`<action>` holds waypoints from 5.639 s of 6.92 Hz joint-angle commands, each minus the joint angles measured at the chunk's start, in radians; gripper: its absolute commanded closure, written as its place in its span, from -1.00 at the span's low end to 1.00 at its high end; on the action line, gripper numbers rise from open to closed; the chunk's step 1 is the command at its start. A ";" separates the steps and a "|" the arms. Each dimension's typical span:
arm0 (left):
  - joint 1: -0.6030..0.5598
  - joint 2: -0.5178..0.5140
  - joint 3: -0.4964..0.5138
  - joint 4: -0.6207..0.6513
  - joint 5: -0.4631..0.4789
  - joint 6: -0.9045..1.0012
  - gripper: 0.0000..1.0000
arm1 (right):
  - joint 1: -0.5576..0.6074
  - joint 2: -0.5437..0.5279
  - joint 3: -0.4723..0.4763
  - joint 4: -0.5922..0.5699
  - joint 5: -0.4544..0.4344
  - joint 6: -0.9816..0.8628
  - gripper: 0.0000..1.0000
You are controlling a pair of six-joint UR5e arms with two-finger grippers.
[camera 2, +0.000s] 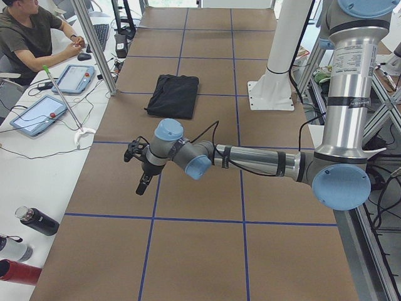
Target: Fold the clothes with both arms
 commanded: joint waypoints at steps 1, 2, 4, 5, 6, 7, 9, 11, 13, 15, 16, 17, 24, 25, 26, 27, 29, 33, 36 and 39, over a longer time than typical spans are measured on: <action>-0.103 -0.013 -0.013 0.215 -0.065 0.212 -1.00 | 0.001 -0.025 0.005 -0.003 0.008 -0.002 -1.00; -0.125 -0.004 -0.014 0.296 -0.209 0.239 -1.00 | -0.001 -0.042 0.002 -0.005 0.014 0.000 -1.00; -0.123 0.000 -0.027 0.430 -0.287 0.247 -1.00 | 0.001 -0.039 -0.005 -0.064 0.078 0.000 -1.00; -0.123 0.000 -0.032 0.441 -0.287 0.247 -1.00 | -0.001 -0.041 -0.005 -0.068 0.079 0.000 -1.00; -0.122 0.000 -0.032 0.443 -0.287 0.238 -1.00 | -0.001 -0.044 -0.011 -0.069 0.079 0.000 -1.00; -0.122 0.002 -0.033 0.443 -0.287 0.237 -1.00 | -0.001 -0.057 -0.012 -0.068 0.079 0.000 -1.00; -0.123 0.002 -0.040 0.447 -0.287 0.235 -1.00 | 0.001 -0.068 0.003 -0.068 0.077 0.000 -1.00; -0.123 0.014 -0.059 0.456 -0.287 0.233 -1.00 | -0.001 -0.070 0.018 -0.069 0.066 0.001 -1.00; -0.123 0.036 -0.070 0.461 -0.288 0.233 -1.00 | -0.007 -0.068 0.018 -0.069 0.063 0.009 -1.00; -0.122 0.057 -0.067 0.459 -0.291 0.230 -1.00 | -0.008 -0.070 0.017 -0.075 0.065 0.018 -1.00; -0.122 0.057 -0.067 0.452 -0.291 0.167 -1.00 | -0.010 -0.068 0.017 -0.098 0.066 0.027 -1.00; -0.122 0.056 -0.070 0.450 -0.291 0.160 -1.00 | -0.010 -0.064 0.017 -0.098 0.071 0.079 -1.00; -0.119 0.054 -0.060 0.447 -0.291 0.161 -1.00 | -0.010 -0.057 0.015 -0.095 0.065 0.090 -1.00; -0.117 0.054 -0.058 0.446 -0.291 0.161 -1.00 | -0.010 -0.057 0.014 -0.095 0.065 0.089 -1.00; -0.117 0.053 -0.058 0.444 -0.291 0.161 -1.00 | -0.010 -0.057 0.015 -0.095 0.065 0.089 -1.00; -0.114 0.049 -0.056 0.433 -0.291 0.161 -1.00 | -0.010 -0.059 0.014 -0.095 0.065 0.089 -1.00; -0.111 0.048 -0.056 0.433 -0.293 0.161 -1.00 | -0.010 -0.059 0.008 -0.095 0.063 0.089 -1.00; -0.111 0.048 -0.056 0.433 -0.291 0.160 -1.00 | -0.033 -0.051 -0.015 -0.095 0.060 0.096 -1.00; -0.111 0.048 -0.055 0.433 -0.291 0.160 -1.00 | -0.035 -0.051 -0.015 -0.091 0.059 0.116 -1.00; -0.111 0.048 -0.056 0.433 -0.291 0.160 -1.00 | -0.053 -0.002 -0.009 -0.088 -0.006 0.058 -1.00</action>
